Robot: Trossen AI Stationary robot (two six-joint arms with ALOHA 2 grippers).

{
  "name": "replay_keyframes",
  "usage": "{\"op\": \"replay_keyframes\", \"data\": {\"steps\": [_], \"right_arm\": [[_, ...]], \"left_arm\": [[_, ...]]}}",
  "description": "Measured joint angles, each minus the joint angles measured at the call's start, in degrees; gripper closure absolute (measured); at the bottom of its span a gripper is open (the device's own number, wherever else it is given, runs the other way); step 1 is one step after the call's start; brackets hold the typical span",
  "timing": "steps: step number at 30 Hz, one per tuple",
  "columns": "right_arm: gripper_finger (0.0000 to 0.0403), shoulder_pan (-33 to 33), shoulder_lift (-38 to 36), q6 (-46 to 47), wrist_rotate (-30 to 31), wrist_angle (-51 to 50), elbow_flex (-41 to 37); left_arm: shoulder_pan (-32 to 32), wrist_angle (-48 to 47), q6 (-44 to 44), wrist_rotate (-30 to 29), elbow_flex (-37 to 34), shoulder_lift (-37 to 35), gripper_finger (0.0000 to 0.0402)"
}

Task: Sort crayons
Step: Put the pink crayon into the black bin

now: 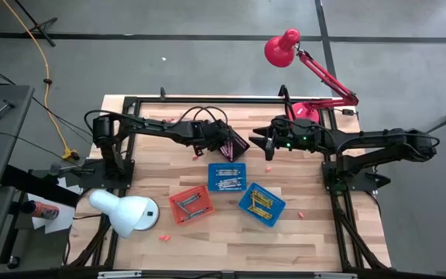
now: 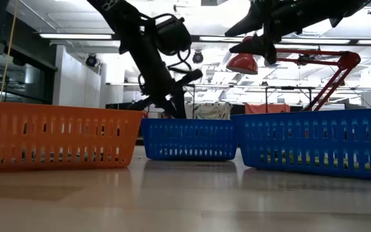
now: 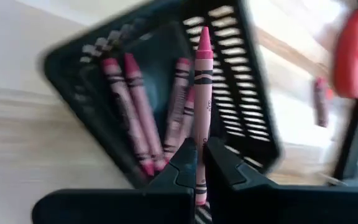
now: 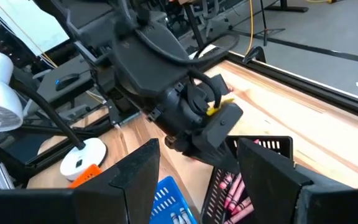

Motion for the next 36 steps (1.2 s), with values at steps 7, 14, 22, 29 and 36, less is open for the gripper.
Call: {"op": "replay_keyframes", "data": {"steps": [7,14,22,29,36], "right_arm": [[0.0193,0.00,0.00,-0.06,1.57,-0.04,0.00],[0.0193,-0.02,0.00,0.09,3.98,-0.08,0.00],[0.0193,-0.02,0.00,0.11,3.96,-0.07,0.00],[0.0193,-0.02,0.00,0.11,4.44,-0.07,0.00],[0.0193,-0.02,0.00,0.09,5.79,-0.09,0.00]], "left_arm": [[1.20,-0.03,-0.12,1.55,-0.10,1.30,0.0401],[1.18,0.33,0.15,4.31,-0.12,3.04,0.0401],[1.67,0.54,1.17,3.17,-0.05,2.97,0.0393],[1.88,0.69,3.07,3.13,-0.05,2.97,0.0363],[1.88,1.45,4.52,3.15,-0.05,2.92,0.0328]]}}
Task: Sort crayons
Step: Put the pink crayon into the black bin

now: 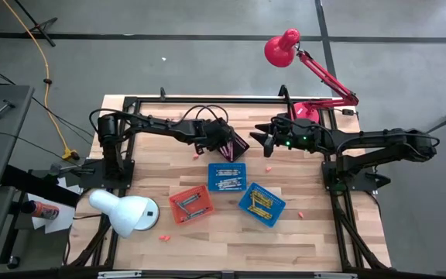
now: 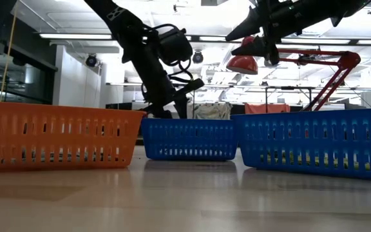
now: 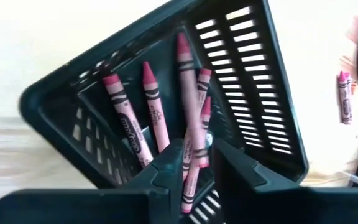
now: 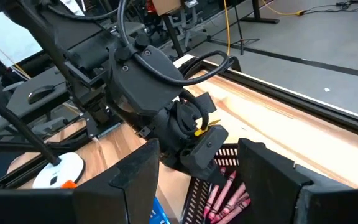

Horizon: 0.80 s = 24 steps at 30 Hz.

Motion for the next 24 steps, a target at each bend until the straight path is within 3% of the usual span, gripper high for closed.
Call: {"op": "replay_keyframes", "data": {"steps": [9,24], "right_arm": [[0.0193,0.00,0.00,0.02,0.02,0.00,0.00],[0.0193,0.00,0.00,1.11,0.03,-0.29,0.00]], "left_arm": [[0.00,0.61,0.13,-0.02,0.00,0.00,0.0298],[0.78,0.64,0.70,2.15,-0.04,-2.69,0.0294]]}}
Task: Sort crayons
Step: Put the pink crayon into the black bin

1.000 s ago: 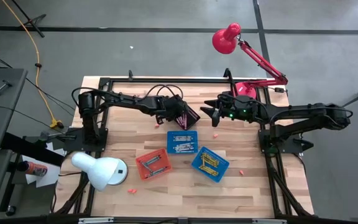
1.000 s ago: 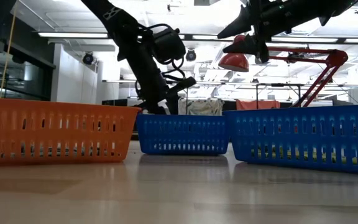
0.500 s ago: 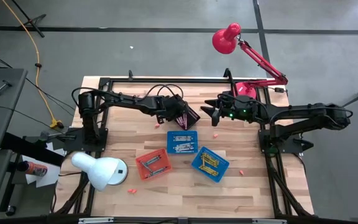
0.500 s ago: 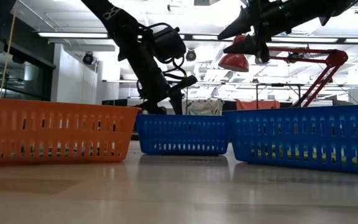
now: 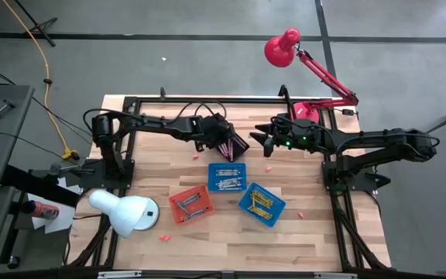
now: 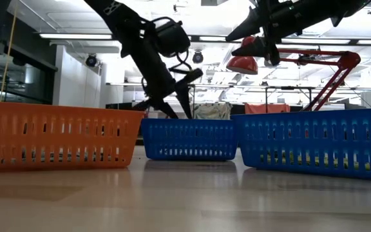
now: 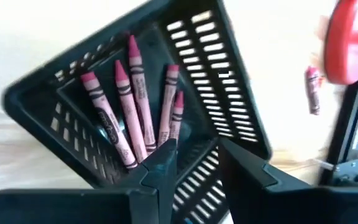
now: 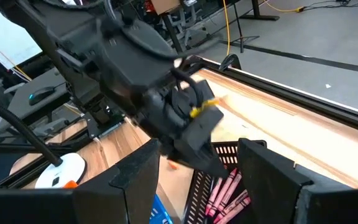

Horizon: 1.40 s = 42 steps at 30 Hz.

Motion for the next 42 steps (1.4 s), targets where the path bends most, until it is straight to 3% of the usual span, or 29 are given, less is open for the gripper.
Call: {"op": "replay_keyframes", "data": {"steps": [28,42], "right_arm": [[0.0193,0.02,0.00,0.75,0.38,-0.80,0.00],[0.0193,0.00,0.00,1.92,0.39,-0.68,0.00]], "left_arm": [[-0.75,-1.72,13.22,-5.62,0.02,-20.14,0.0294],[-9.05,-1.45,51.20,-8.19,-0.08,-34.88,0.0298]]}}
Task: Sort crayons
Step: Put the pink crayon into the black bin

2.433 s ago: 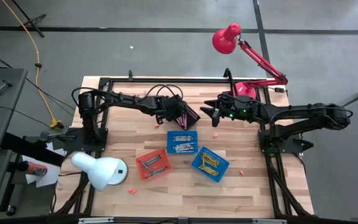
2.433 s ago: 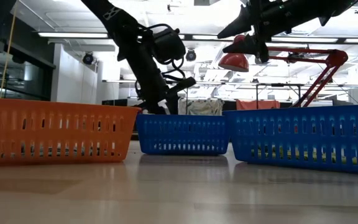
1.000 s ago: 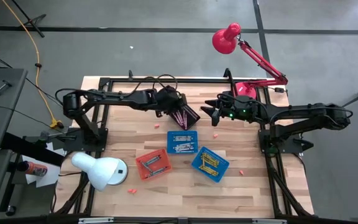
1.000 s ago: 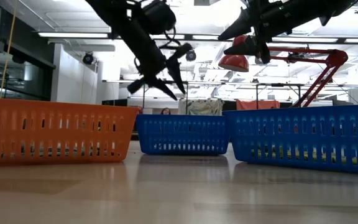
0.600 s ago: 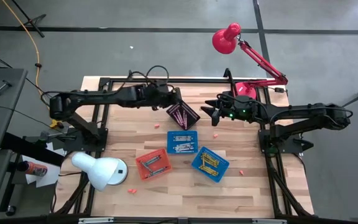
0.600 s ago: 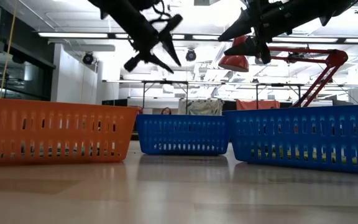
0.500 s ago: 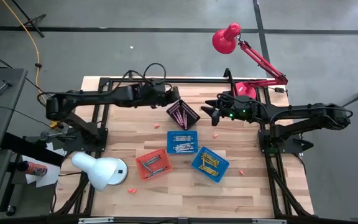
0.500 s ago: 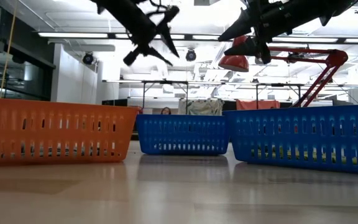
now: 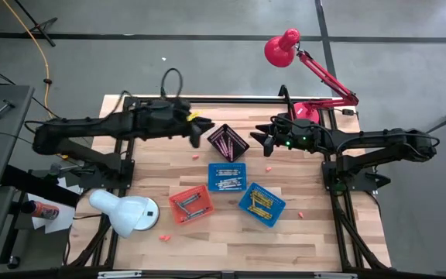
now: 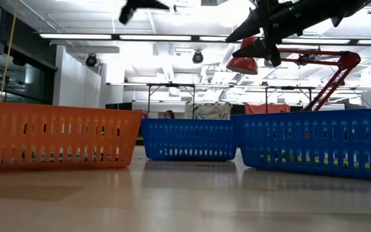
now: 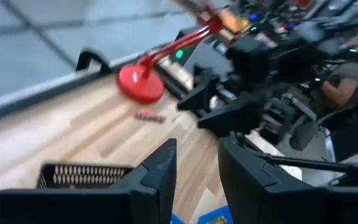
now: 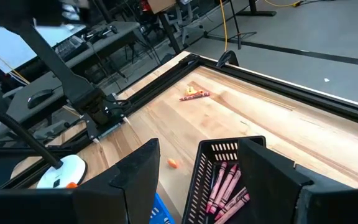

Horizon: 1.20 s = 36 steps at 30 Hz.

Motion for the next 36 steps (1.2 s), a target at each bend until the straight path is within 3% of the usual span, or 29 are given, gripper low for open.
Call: {"op": "replay_keyframes", "data": {"steps": [8,18,23,31,36], "right_arm": [[0.0193,0.02,0.00,-0.15,-0.15,1.10,0.00],[0.0193,0.02,0.02,-0.17,-3.76,6.56,0.00],[0.0193,0.02,0.01,-0.17,-4.36,8.01,0.00],[0.0193,0.02,0.00,-0.50,-8.81,8.56,0.00],[0.0193,0.02,0.02,-0.60,-9.80,8.16,0.00]], "left_arm": [[-3.85,3.12,8.24,-5.08,-7.16,-11.65,0.0298],[-7.83,28.79,15.37,-6.33,-29.09,-25.57,0.0298],[-8.34,37.20,16.26,-6.34,-37.58,-28.16,0.0298],[-8.34,35.44,25.15,-3.62,-40.85,-27.80,0.0298],[-8.34,33.42,25.64,-4.52,-40.88,-27.80,0.0298]]}}
